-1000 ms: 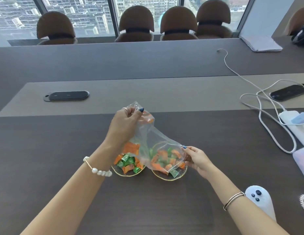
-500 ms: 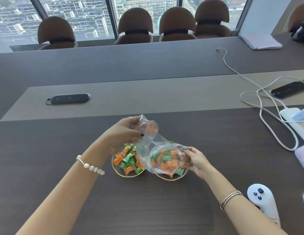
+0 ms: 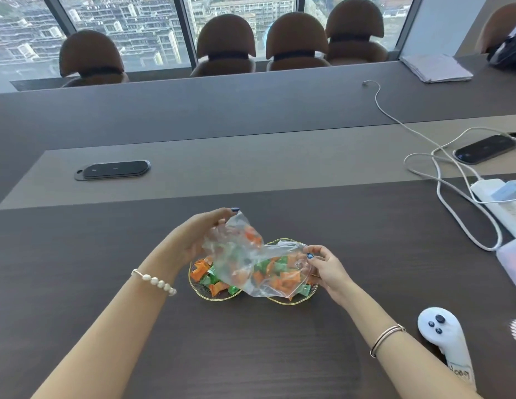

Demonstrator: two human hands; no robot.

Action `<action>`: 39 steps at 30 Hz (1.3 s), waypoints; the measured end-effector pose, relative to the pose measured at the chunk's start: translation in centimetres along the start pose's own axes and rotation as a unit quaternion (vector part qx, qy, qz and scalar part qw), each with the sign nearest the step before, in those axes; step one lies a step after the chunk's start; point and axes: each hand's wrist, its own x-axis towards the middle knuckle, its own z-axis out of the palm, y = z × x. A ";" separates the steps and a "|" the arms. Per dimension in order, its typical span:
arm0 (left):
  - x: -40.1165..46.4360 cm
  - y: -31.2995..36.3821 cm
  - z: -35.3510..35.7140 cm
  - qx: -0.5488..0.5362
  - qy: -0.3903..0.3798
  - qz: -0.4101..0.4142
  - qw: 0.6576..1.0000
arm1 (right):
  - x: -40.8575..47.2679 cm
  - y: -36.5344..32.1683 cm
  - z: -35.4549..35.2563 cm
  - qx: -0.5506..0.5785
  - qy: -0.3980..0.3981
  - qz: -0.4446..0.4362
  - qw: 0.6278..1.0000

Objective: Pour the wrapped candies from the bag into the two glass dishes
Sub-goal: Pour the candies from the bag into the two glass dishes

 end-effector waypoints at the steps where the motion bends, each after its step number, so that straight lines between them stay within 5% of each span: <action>1: 0.6 -0.5 -0.2 0.058 0.037 -0.018 0.997 | 0.0 0.0 0.0 -0.003 0.002 -0.007 1.000; 6: 2.1 -1.9 -0.4 0.248 0.097 -0.038 0.963 | -0.2 -0.1 0.2 -0.018 0.001 -0.024 1.000; 10: 2.4 -1.6 0.2 0.302 0.159 0.065 0.938 | -0.2 -0.2 0.1 -0.005 0.001 -0.015 1.000; 14: 0.8 -0.1 1.1 0.263 0.242 0.204 0.911 | -0.1 0.2 -0.4 0.022 0.011 0.019 1.000; 17: -0.6 0.8 1.6 0.225 0.232 0.268 0.908 | -0.1 0.6 -0.6 0.030 -0.002 0.048 0.998; 39: -3.8 4.0 3.3 0.097 0.159 0.337 0.923 | -1.6 0.3 -0.8 0.089 -0.028 0.005 0.996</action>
